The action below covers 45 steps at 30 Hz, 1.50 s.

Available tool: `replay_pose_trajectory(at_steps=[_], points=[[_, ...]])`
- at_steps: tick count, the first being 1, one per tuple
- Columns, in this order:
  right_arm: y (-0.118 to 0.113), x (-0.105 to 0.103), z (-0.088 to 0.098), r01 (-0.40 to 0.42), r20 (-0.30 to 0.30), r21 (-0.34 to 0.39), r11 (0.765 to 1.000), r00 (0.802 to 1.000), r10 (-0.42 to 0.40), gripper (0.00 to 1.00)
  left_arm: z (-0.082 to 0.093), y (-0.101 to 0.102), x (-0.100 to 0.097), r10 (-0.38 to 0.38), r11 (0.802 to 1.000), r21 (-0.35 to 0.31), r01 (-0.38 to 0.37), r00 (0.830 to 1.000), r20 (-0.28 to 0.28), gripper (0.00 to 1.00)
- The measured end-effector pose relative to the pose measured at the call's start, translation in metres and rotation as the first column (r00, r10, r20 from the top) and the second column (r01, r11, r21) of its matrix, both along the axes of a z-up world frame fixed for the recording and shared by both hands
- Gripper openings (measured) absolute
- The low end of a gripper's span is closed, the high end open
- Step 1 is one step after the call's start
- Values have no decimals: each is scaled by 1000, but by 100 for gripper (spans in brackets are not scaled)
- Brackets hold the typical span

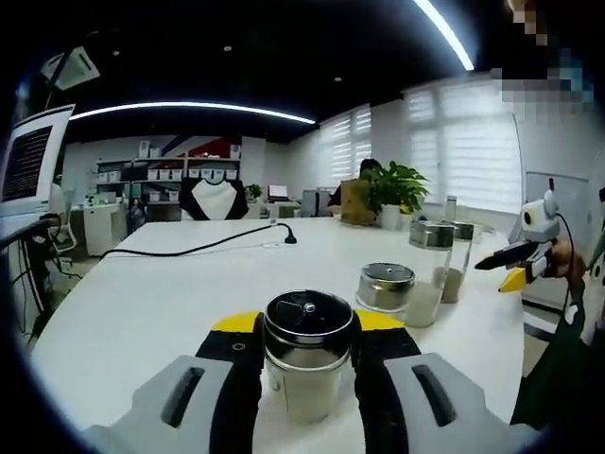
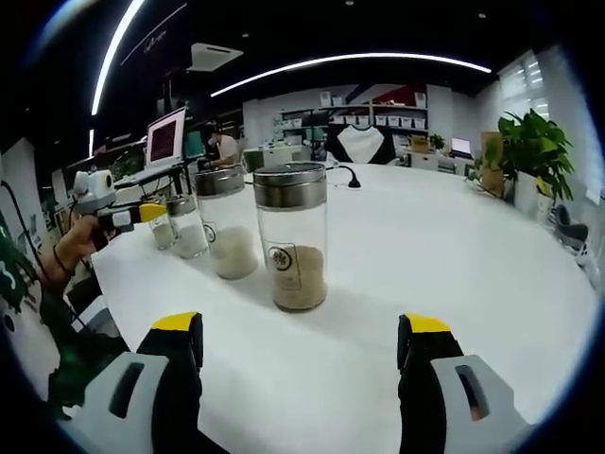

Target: Rotate the seasoning bottle until the label or dispensing opening points toward the visible target arrow and the bottle remains upright within the marked orientation range

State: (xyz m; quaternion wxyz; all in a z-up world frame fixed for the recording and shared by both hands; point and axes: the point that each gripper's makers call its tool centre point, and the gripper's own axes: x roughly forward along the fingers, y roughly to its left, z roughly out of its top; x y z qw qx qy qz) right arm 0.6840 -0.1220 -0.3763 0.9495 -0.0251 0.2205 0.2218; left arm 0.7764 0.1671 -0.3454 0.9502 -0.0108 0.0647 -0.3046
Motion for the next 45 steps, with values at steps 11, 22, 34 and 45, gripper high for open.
replay_pose_trajectory(at_steps=[11,22,34,45], points=[[3,1,-2,-5,-5,-1,1000,1000,5,86,-1,3,5,132,991,10,-132,991,22,37],[1,1,-3,-1,-9,-3,1000,1000,1,86,-1,7,5,210,977,23,-211,978,13,38],[1,1,-3,5,-10,-1,1000,1000,-5,86,-2,6,4,196,979,49,-197,980,25,38],[2,0,-3,2,-13,-3,1000,1000,-2,86,6,16,-4,154,985,68,-160,985,83,53]])
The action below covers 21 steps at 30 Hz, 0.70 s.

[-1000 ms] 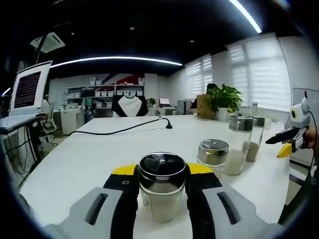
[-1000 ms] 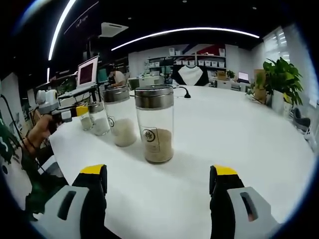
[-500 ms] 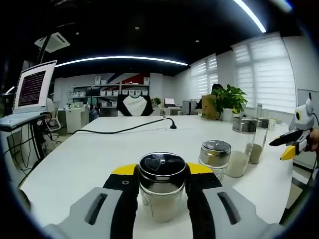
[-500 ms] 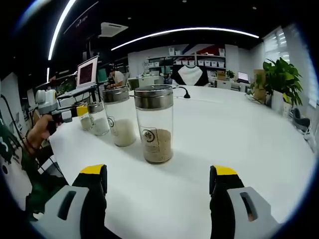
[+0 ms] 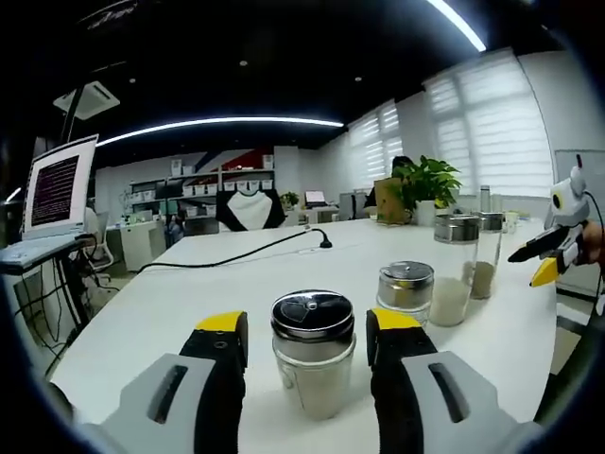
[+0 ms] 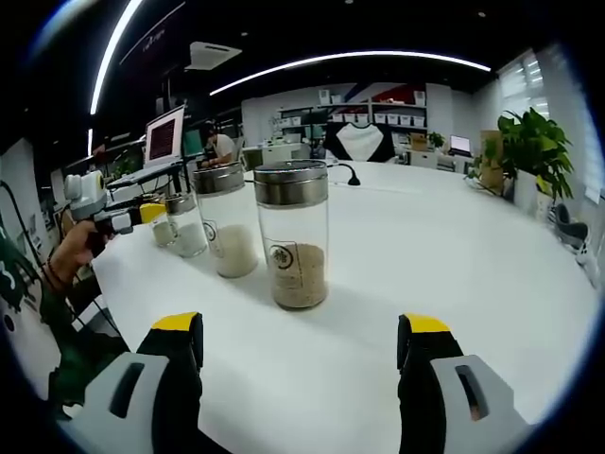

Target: Rotate the seasoning bottle until the label or dispensing opening points toward the visible target arrow and the bottle remains upright within the marked orientation range

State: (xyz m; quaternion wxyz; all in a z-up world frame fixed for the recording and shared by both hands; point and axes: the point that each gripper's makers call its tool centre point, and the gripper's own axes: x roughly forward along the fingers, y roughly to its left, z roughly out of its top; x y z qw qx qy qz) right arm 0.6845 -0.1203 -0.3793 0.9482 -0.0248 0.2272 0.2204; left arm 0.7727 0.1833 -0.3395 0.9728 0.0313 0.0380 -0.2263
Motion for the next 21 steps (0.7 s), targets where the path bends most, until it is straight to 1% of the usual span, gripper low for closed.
replay_pose_trajectory(at_steps=[1,2,3,4,6,8,9,10,11,12,13,14,15,16,17,18,19,21], points=[[0,0,0,1,0,0,1000,1000,-1,86,0,1,-1,-5,1000,6,5,1000,0,53],[0,0,0,1,0,0,1000,1000,-1,86,0,2,-2,-12,999,34,12,1000,6,54],[0,0,0,1,-1,0,1000,1000,-1,86,3,2,-3,-24,997,70,23,999,25,54],[0,0,-1,1,-1,-1,1000,1000,-1,86,5,1,-4,-41,996,75,38,999,36,53],[0,0,-1,2,-2,4,1000,1000,-2,86,9,-2,-6,-94,993,79,90,994,47,53],[2,0,-1,0,-1,14,1000,1000,0,86,9,-4,-7,-160,983,98,156,986,36,53],[2,0,-1,-1,-2,14,1000,1000,1,86,9,-4,-7,-198,976,93,195,980,25,53],[2,1,-2,-4,-3,8,1000,1000,4,86,11,-2,-6,-207,976,73,205,978,17,53],[2,1,-2,-4,-2,6,1000,1000,4,86,14,-1,-5,-228,973,55,226,974,22,53],[3,1,-1,-5,-1,6,1000,1000,5,86,16,-2,-5,-276,961,36,275,961,23,54],[3,1,-1,-7,1,8,1000,1000,7,86,16,-2,-6,-304,952,16,304,953,7,53],[4,1,-1,-9,1,10,1000,1000,9,86,15,-1,-6,-323,946,14,323,946,-7,53],[4,1,-2,-9,-1,9,1000,1000,9,86,13,-1,-5,-339,940,28,339,941,-19,53],[4,0,-2,-8,-3,6,1000,1000,8,86,5,-2,-8,-368,927,46,372,927,-69,53],[4,0,-2,-7,-2,4,1000,1000,7,86,3,-3,-8,-377,922,58,382,922,-83,53],[4,0,-2,-6,-1,4,1000,1000,6,86,4,-4,-7,-387,918,71,391,920,-68,53],[4,0,-1,-6,1,6,1000,1000,6,86,7,-8,-8,-411,908,71,413,911,-43,53],[4,0,0,-7,2,5,1000,1000,7,86,8,-13,-10,-451,890,54,453,891,-53,54]])
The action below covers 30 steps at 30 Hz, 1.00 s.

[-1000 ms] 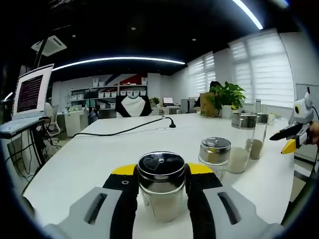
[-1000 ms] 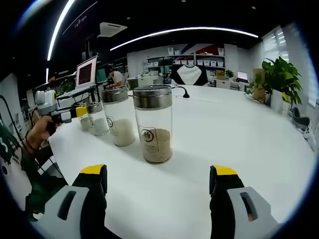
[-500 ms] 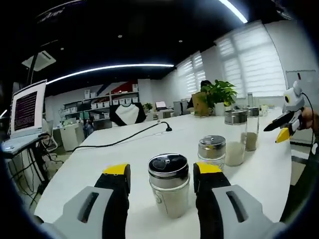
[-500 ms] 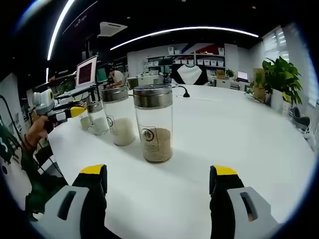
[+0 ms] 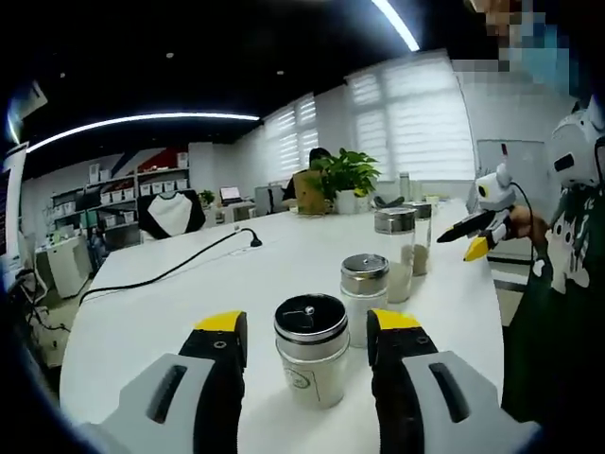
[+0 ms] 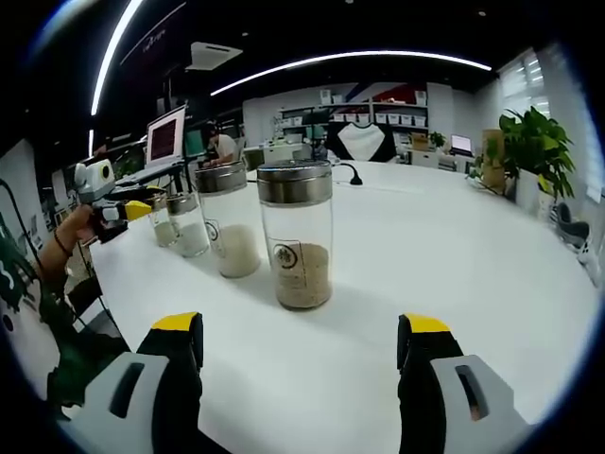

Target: Rotate the seasoning bottle until the label or dispensing opening points toward the visible target arrow and the bottle remains upright within the marked orientation range

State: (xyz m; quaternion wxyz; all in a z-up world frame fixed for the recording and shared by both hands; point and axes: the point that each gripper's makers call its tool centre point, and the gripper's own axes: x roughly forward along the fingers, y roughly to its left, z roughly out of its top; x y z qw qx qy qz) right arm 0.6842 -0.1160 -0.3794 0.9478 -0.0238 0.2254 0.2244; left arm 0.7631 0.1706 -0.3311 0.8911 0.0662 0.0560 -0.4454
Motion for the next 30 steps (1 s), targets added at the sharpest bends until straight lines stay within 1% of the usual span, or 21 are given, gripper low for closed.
replay_pose_trajectory(at_steps=[2,4,5,9,11,13,15,16,19,22,24,27,28,29,30], points=[[0,0,1,-3,1,-5,1000,1000,3,86,2,-4,1,-38,999,-9,38,999,-10,54],[1,-1,2,-5,4,-3,1000,1000,5,86,3,-5,2,-58,998,-8,58,998,-13,54],[1,-1,2,-4,3,-2,1000,1000,4,86,2,-7,1,-91,996,2,91,996,-15,54],[-2,-1,4,4,9,-4,1000,1000,-4,86,-4,-12,0,-165,986,9,165,985,-41,55],[-2,-1,5,5,12,-4,1000,1000,-5,86,-3,-12,2,-176,984,6,177,984,-38,55],[-3,-1,5,6,11,-7,1000,1000,-6,86,-3,-12,4,-189,982,-6,188,981,-50,55],[-3,-1,5,6,10,-4,1000,1000,-6,86,-1,-13,3,-218,976,-13,218,975,-39,55],[-2,-1,5,5,9,-5,1000,1000,-5,86,-2,-13,4,-224,975,-14,223,974,-46,55],[-2,-1,5,3,11,-4,1000,1000,-3,86,-5,-14,4,-245,969,8,245,968,-46,55],[-3,-1,5,7,8,-6,1000,1000,-7,86,-7,-16,4,-253,967,13,254,966,-53,55],[-3,-1,5,6,7,-10,1000,1000,-6,86,-8,-17,3,-265,964,2,265,962,-65,53],[-3,0,6,6,10,-9,1000,1000,-5,86,-10,-20,2,-272,962,15,273,960,-61,51],[-3,-1,6,5,10,-9,1000,1000,-5,86,-10,-20,2,-272,962,15,273,960,-61,48],[-3,-1,6,6,10,-10,1000,1000,-6,86,-9,-21,1,-279,960,9,280,958,-61,42],[-3,-1,6,7,10,-9,1000,1000,-7,86,-8,-19,3,-266,964,12,266,963,-50,37]])
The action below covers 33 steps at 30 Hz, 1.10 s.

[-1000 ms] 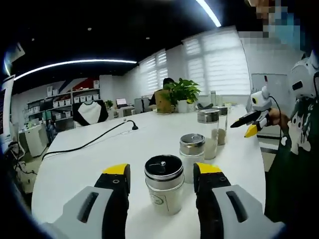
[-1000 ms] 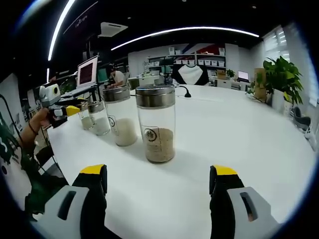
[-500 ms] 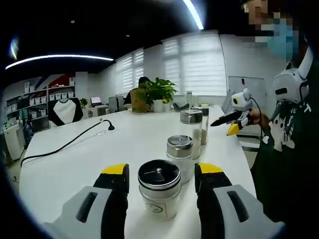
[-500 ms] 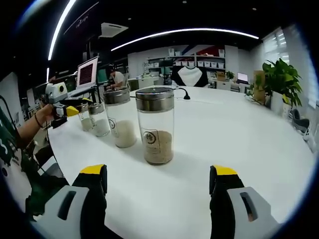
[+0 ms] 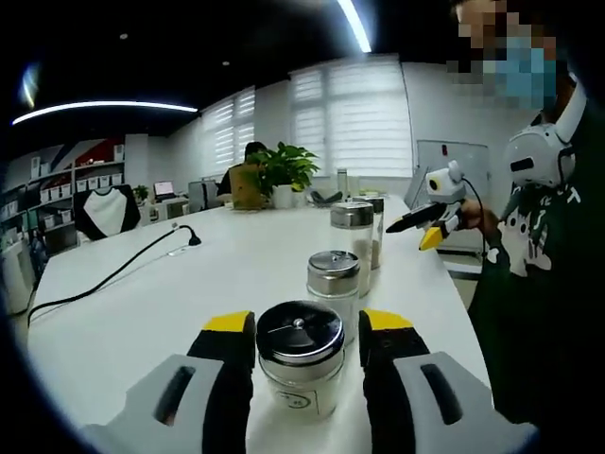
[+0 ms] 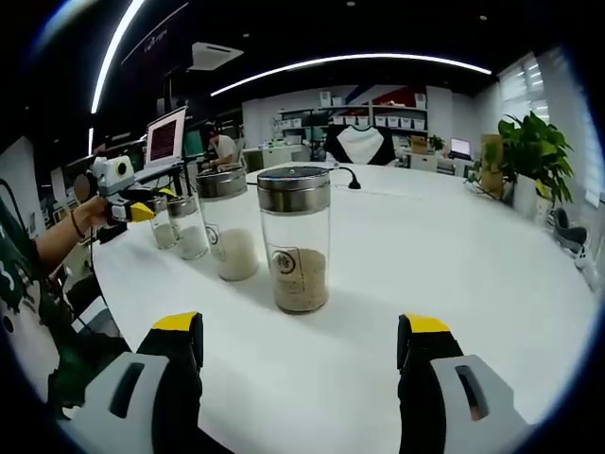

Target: Rotate the seasoning bottle until the label or dispensing opening points toward the visible target arrow and the bottle remains upright within the marked orientation range

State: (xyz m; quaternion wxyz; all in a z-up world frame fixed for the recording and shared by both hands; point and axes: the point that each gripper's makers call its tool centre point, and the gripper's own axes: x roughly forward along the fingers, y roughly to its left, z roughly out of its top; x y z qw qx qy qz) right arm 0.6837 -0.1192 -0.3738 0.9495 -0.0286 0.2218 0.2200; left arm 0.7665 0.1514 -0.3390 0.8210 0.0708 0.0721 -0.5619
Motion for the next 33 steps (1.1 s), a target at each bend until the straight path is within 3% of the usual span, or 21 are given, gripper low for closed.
replay_pose_trajectory(at_steps=[2,24,33], points=[[0,0,-1,0,-2,1,1000,1000,0,86,1,2,0,-1,1000,-21,0,999,-32,36],[1,0,-2,0,-2,11,1000,1000,0,86,0,-1,-1,11,1000,-20,-11,1000,-21,36],[0,0,-3,0,-3,8,1000,1000,0,86,0,0,1,48,998,-28,-49,999,-21,36]])
